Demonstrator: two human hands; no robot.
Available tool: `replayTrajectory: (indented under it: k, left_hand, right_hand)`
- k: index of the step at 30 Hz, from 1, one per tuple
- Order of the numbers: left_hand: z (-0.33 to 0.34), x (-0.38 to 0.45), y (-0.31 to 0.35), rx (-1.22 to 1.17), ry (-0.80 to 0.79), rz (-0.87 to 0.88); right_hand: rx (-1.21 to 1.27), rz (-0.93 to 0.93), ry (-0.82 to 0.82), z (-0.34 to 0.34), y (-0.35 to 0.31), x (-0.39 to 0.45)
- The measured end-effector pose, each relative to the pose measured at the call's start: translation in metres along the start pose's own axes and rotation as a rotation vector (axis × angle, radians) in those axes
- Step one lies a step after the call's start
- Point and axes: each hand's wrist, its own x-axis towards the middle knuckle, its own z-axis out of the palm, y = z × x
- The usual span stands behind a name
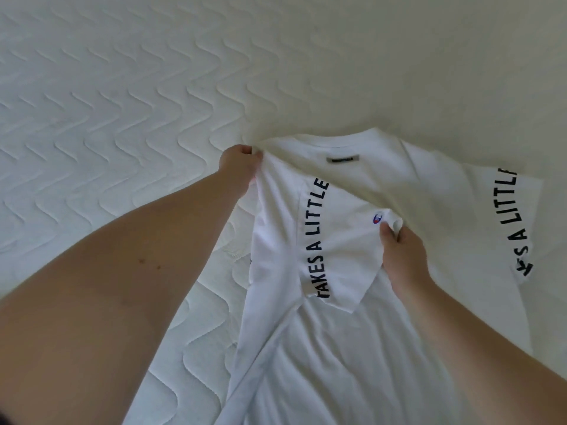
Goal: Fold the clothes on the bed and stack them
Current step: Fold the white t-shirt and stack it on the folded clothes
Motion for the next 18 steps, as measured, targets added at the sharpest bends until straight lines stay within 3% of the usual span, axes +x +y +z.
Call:
replayTrajectory:
  k: [5, 8, 14, 18]
  left_hand:
    - [0.005, 0.010, 0.000, 0.155, 0.140, 0.087]
    - [0.003, 0.017, -0.004, 0.270, 0.158, 0.162]
    - [0.006, 0.012, -0.010, 0.498, 0.112, 0.241]
    - [-0.002, -0.014, -0.020, 0.548, 0.113, 0.235]
  right_hand:
    - [0.060, 0.081, -0.213, 0.001, 0.007, -0.009]
    - [-0.172, -0.009, -0.178, 0.000, 0.010, -0.010]
    - [-0.406, -0.201, -0.032, 0.004, 0.010, -0.017]
    - [-0.356, -0.222, 0.107, 0.008, 0.011, -0.030]
